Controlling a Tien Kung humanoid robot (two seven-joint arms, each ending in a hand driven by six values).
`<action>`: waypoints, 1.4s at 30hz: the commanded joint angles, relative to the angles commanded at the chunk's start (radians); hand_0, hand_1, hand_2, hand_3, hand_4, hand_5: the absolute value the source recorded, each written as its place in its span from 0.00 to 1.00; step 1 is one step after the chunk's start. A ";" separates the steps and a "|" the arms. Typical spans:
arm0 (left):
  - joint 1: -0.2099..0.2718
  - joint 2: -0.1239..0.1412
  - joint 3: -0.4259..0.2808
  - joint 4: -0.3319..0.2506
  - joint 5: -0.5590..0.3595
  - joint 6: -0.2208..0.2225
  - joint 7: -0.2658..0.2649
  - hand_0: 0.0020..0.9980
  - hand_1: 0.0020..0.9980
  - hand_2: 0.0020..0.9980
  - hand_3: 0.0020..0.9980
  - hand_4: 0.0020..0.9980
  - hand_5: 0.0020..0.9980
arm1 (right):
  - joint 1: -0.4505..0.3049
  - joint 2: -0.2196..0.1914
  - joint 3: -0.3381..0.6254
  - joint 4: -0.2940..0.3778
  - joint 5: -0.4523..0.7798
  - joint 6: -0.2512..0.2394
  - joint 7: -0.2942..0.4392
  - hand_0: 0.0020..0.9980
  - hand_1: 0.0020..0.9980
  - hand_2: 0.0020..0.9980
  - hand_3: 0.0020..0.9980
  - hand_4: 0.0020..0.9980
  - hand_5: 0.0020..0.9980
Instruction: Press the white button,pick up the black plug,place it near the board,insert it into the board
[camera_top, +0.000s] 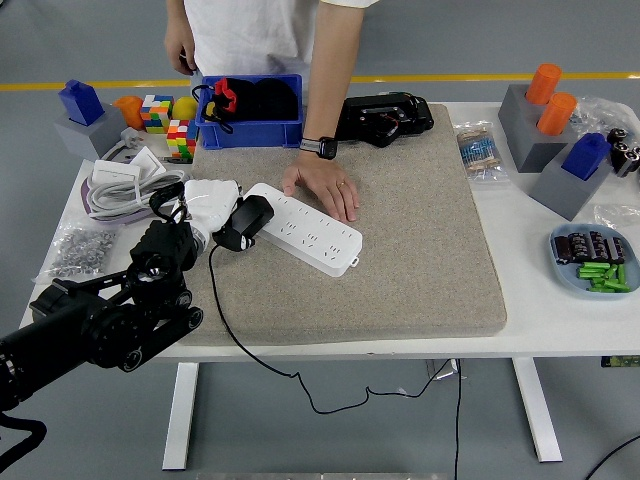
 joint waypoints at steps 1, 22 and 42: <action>-0.001 0.000 -0.001 -0.004 0.001 -0.006 0.008 0.07 0.16 0.26 0.43 0.07 0.00 | 0.000 0.000 0.001 0.000 0.000 0.000 0.000 0.64 0.55 0.53 0.54 0.64 0.31; -0.024 0.032 -0.007 -0.117 -0.015 -0.094 0.100 0.07 0.14 0.25 0.44 0.02 0.00 | 0.002 -0.004 -0.002 0.000 0.000 -0.001 0.001 0.64 0.56 0.53 0.54 0.64 0.31; -0.073 0.009 0.028 -0.102 -0.054 -0.174 0.156 0.05 0.12 0.22 0.45 0.00 0.00 | 0.000 -0.007 -0.003 -0.002 0.003 -0.001 0.001 0.64 0.56 0.53 0.54 0.64 0.31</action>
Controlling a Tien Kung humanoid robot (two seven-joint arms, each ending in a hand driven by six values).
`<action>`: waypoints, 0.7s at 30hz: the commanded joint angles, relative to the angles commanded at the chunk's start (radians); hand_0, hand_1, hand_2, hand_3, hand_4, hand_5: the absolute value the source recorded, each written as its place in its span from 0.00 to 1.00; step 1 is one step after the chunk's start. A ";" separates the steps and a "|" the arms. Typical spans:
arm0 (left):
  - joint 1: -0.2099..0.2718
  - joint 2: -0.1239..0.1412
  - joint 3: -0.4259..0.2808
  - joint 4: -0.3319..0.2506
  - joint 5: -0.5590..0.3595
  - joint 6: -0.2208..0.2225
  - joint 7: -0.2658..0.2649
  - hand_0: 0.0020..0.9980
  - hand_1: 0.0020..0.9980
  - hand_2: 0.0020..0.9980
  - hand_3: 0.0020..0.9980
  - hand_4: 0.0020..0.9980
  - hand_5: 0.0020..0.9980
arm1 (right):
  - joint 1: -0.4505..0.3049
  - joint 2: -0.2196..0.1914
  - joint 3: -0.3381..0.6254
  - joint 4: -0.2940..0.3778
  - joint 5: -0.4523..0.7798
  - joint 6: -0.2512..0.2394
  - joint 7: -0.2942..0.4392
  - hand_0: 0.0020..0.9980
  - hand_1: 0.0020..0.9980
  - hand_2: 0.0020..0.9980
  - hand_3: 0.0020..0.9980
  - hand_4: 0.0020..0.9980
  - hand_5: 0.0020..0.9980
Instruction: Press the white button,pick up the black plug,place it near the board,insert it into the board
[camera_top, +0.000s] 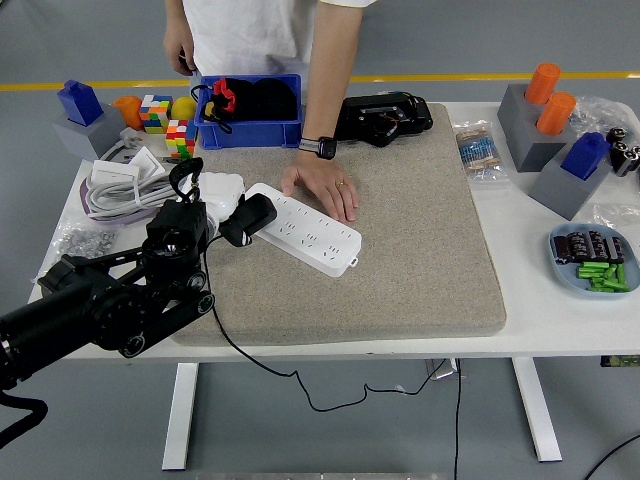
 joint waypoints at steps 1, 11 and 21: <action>-0.001 -0.003 0.000 0.002 -0.004 -0.003 0.000 0.05 0.12 0.22 0.45 0.00 0.00 | 0.000 0.000 0.000 0.000 0.000 0.000 0.000 0.64 0.56 0.53 0.54 0.64 0.31; -0.021 -0.028 0.009 0.062 -0.034 -0.040 0.000 0.05 0.11 0.22 0.45 0.00 0.00 | -0.001 0.001 0.003 0.001 -0.002 0.000 0.001 0.64 0.56 0.53 0.54 0.64 0.31; -0.047 -0.052 -0.007 0.098 -0.053 -0.063 0.000 0.05 0.11 0.22 0.46 0.00 0.00 | -0.001 0.000 0.005 0.001 -0.002 -0.001 0.001 0.64 0.55 0.53 0.54 0.64 0.31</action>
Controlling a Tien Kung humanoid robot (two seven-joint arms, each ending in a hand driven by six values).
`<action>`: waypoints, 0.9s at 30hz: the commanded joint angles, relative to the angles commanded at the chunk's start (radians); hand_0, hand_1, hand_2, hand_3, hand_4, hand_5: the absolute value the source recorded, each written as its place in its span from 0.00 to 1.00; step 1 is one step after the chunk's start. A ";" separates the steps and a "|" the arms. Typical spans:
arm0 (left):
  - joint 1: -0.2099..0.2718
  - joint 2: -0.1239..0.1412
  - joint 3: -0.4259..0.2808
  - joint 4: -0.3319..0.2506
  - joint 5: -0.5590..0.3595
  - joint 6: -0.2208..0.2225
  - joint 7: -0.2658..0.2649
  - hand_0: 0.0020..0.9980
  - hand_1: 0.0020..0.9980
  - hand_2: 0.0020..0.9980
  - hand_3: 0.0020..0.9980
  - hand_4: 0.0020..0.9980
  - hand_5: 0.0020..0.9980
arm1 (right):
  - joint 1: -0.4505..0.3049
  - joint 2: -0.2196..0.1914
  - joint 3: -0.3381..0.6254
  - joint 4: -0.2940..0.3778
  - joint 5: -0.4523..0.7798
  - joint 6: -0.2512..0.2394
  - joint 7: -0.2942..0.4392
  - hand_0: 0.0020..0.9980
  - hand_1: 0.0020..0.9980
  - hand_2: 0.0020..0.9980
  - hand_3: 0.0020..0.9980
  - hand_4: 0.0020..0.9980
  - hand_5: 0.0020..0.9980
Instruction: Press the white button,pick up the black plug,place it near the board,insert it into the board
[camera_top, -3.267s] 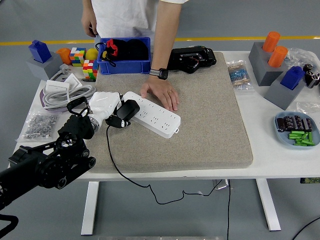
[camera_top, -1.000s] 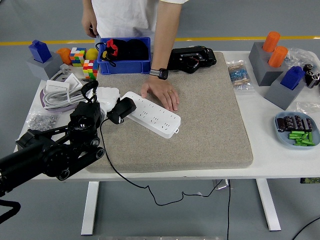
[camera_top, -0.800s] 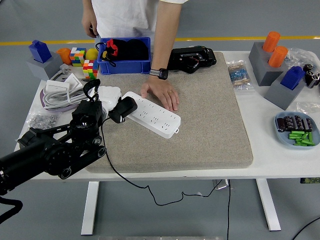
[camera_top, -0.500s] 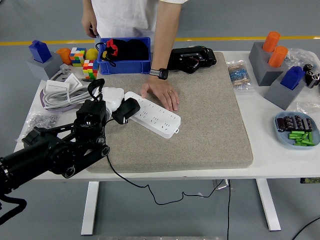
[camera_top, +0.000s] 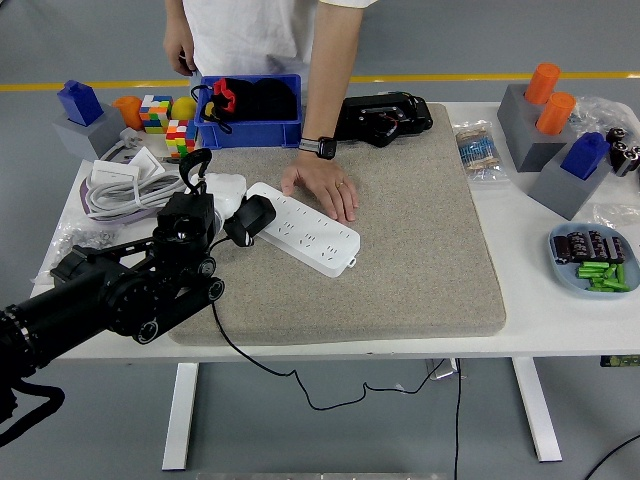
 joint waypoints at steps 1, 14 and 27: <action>-0.001 -0.001 -0.001 0.001 0.000 0.000 0.000 0.05 0.11 0.22 0.46 0.00 0.00 | 0.000 0.000 0.000 0.000 0.000 0.000 0.000 0.64 0.55 0.53 0.54 0.64 0.31; -0.014 -0.007 -0.014 0.000 -0.010 -0.027 0.000 0.05 0.11 0.22 0.47 0.00 0.00 | -0.004 0.001 0.001 0.000 -0.001 0.000 0.000 0.64 0.56 0.53 0.54 0.64 0.31; -0.028 -0.005 -0.025 0.009 -0.048 -0.105 0.000 0.05 0.09 0.20 0.45 0.00 0.00 | -0.004 0.001 0.004 -0.001 -0.001 0.000 0.000 0.64 0.56 0.53 0.54 0.64 0.31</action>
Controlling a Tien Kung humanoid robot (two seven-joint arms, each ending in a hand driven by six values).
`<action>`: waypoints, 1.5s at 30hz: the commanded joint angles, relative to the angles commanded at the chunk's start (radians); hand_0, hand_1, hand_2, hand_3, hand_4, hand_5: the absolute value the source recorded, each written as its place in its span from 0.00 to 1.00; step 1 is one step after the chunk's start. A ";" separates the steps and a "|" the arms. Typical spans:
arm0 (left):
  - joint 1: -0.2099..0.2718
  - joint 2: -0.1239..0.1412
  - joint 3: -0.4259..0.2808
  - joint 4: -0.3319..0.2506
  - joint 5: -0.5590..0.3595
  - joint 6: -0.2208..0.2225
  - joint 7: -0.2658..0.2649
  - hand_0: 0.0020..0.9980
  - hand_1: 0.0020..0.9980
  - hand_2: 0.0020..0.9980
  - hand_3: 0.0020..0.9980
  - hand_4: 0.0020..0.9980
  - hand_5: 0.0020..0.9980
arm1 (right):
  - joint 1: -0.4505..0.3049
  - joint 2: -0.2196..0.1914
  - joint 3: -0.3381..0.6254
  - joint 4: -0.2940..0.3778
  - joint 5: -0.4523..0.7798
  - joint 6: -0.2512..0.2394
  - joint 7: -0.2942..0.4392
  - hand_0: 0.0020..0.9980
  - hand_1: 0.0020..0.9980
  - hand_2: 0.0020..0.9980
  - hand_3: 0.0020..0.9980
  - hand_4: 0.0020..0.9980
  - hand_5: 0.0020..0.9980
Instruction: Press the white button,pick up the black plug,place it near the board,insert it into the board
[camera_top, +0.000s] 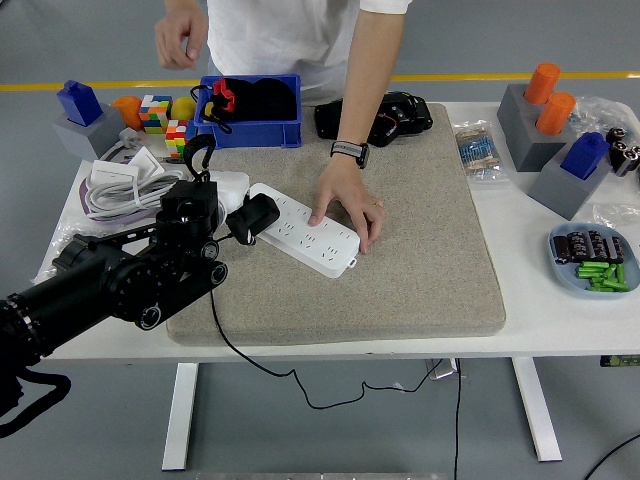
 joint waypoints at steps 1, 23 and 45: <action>0.000 0.000 0.000 0.001 -0.001 -0.003 0.000 0.05 0.09 0.20 0.45 0.00 0.00 | 0.000 0.000 0.000 0.000 0.000 0.000 0.000 0.64 0.56 0.53 0.54 0.64 0.31; 0.011 0.005 -0.064 0.029 -0.005 -0.046 0.000 0.05 0.09 0.20 0.45 0.00 0.00 | 0.001 0.004 0.001 0.000 -0.001 -0.003 0.003 0.64 0.56 0.53 0.54 0.64 0.31; 0.053 0.021 -0.170 -0.084 0.000 0.085 0.000 0.06 0.09 0.20 0.47 0.00 0.00 | -0.001 0.000 -0.011 0.000 0.004 -0.003 0.004 0.64 0.56 0.53 0.54 0.64 0.31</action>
